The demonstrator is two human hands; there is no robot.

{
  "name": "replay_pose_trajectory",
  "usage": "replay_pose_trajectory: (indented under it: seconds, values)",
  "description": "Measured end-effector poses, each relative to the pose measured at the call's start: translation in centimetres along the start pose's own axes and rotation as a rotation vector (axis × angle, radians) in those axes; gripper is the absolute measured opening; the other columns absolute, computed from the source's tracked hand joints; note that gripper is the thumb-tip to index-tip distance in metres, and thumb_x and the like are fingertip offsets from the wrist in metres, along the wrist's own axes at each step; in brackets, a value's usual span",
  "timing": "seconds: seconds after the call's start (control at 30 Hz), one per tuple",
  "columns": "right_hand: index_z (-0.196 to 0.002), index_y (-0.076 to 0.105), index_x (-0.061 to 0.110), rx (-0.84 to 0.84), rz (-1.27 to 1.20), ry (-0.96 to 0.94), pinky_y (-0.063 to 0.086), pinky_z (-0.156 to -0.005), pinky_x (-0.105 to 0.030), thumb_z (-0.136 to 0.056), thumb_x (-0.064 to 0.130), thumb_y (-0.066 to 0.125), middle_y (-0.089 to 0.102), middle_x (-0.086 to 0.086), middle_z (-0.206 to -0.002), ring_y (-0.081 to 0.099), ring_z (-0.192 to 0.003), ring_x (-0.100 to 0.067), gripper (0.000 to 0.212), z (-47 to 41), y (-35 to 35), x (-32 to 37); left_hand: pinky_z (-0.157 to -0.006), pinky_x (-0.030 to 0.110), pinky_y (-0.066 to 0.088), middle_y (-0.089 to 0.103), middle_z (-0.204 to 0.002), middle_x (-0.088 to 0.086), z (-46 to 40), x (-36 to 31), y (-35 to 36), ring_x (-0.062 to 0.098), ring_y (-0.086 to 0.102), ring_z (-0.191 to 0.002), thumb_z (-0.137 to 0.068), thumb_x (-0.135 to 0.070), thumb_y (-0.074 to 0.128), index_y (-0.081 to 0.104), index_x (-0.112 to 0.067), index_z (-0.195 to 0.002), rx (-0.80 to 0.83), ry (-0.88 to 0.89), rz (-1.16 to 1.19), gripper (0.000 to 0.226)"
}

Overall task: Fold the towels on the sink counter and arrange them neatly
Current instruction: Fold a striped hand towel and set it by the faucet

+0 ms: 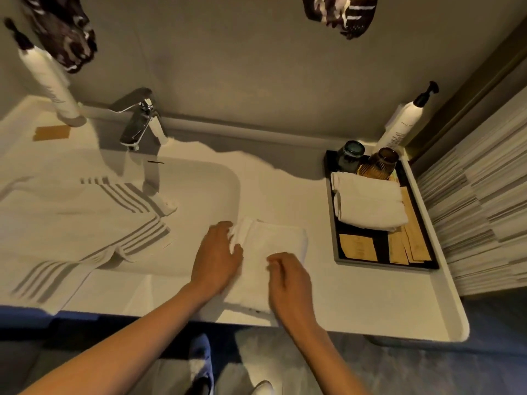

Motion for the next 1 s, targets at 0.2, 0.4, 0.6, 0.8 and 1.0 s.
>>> replay_pose_trajectory:
  seconds: [0.2, 0.4, 0.6, 0.8, 1.0]
  values:
    - [-0.153, 0.026, 0.015, 0.114, 0.648, -0.248, 0.007, -0.122, -0.041, -0.104, 0.041, 0.021, 0.019, -0.003, -0.161, 0.011, -0.150, -0.017, 0.056, -1.4, 2.1, -4.0, -0.124, 0.033, 0.005, 0.010, -0.165, -0.002, 1.9, 1.6, 4.3, 0.010, 0.004, -0.152, -0.108, -0.039, 0.026, 0.018, -0.020, -0.158, 0.302, 0.608, -0.424, 0.053]
    - [-0.156, 0.015, 0.015, 0.097, 0.775, -0.224, 0.007, -0.121, -0.046, -0.102, 0.043, 0.021, 0.011, -0.004, -0.163, 0.003, -0.151, -0.017, 0.061, -1.7, 3.3, -5.3, -0.123, 0.036, 0.003, 0.000, -0.166, -0.005, 1.8, 3.1, 5.0, 0.006, -0.006, -0.151, -0.106, -0.040, 0.016, 0.003, -0.020, -0.159, 0.258, 0.614, -0.538, 0.057]
    - [-0.152, 0.027, 0.017, 0.030, 0.428, -0.177, 0.012, -0.122, -0.038, -0.101, 0.039, 0.037, 0.018, -0.002, -0.162, 0.013, -0.150, -0.015, 0.056, -1.1, 1.5, -5.0, -0.124, 0.036, 0.002, 0.001, -0.165, -0.004, 1.2, 2.9, 4.3, 0.008, -0.005, -0.152, -0.105, -0.042, 0.020, 0.009, -0.022, -0.159, 0.365, 0.602, -0.461, 0.058]
    - [-0.132, 0.042, 0.019, -0.079, -0.078, 0.639, 0.043, -0.081, -0.032, -0.089, 0.053, 0.055, 0.059, -0.002, -0.120, 0.059, -0.101, -0.023, 0.057, -0.9, -2.4, -4.6, -0.099, 0.038, 0.047, 0.060, -0.135, 0.008, 2.1, 1.5, 1.7, 0.027, 0.059, -0.119, -0.087, -0.029, 0.047, 0.065, -0.018, -0.125, 0.250, 0.803, -0.456, 0.043]
    - [-0.123, 0.046, 0.009, 0.072, -0.011, 0.640, 0.045, -0.077, -0.033, -0.082, 0.044, 0.067, 0.058, -0.009, -0.120, 0.059, -0.100, -0.027, 0.058, -2.8, -2.0, -4.0, -0.086, 0.035, 0.051, 0.060, -0.131, 0.002, 2.7, 0.7, 2.7, 0.021, 0.057, -0.112, -0.094, -0.034, 0.044, 0.061, -0.021, -0.131, 0.265, 0.725, -0.448, 0.042]
Point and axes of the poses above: each hand's wrist, its own z-axis away from the middle knuckle, its own y-axis out of the palm, x = y × z, the point moved 2 cm from there along -z, towards the middle knuckle
